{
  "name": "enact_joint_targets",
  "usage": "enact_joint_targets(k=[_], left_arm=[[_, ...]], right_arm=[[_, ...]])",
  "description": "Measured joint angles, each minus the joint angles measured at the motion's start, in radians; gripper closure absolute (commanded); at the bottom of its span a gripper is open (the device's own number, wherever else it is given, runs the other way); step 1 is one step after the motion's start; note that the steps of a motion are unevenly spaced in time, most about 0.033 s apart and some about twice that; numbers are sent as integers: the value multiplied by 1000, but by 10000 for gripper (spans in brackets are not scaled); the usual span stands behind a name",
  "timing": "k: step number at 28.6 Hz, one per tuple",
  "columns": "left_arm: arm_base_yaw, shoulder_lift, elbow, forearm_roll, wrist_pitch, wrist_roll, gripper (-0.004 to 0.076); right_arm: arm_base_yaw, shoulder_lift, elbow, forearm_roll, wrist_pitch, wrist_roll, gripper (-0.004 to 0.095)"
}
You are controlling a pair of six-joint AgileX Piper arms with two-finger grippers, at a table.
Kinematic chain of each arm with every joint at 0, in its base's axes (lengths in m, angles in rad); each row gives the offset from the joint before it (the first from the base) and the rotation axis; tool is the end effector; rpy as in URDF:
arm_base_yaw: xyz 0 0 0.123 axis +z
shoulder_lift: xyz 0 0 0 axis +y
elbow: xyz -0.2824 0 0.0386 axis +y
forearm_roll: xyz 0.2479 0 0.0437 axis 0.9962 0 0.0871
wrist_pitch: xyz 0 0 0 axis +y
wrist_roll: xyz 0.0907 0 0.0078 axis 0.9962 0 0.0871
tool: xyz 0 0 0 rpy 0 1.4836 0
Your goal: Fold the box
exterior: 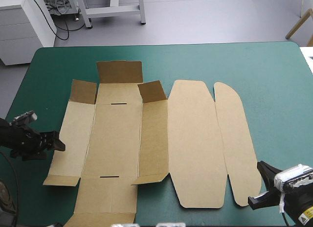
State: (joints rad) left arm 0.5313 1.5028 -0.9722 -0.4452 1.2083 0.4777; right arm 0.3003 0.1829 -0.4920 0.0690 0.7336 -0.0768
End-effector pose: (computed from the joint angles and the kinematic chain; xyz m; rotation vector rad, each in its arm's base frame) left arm 0.2353 0.0957 0.2364 -0.3402 2.9354 -0.5946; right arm 0.0350 0.0153 0.2992 -0.3412 1.8825 0.2298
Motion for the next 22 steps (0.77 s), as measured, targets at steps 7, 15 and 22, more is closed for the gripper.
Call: enact_joint_targets(k=[7, 15, 22], left_arm=[[-112, 11, 41, 2, -3, 39, 182], [-152, 11, 43, 2, -5, 52, 295], [-152, 11, 43, 5, -6, 55, 734]], right_arm=[[0, 0, 0, 2, 0, 0, 927], [0, 0, 0, 2, 0, 0, 927], [0, 0, 0, 2, 0, 0, 927]])
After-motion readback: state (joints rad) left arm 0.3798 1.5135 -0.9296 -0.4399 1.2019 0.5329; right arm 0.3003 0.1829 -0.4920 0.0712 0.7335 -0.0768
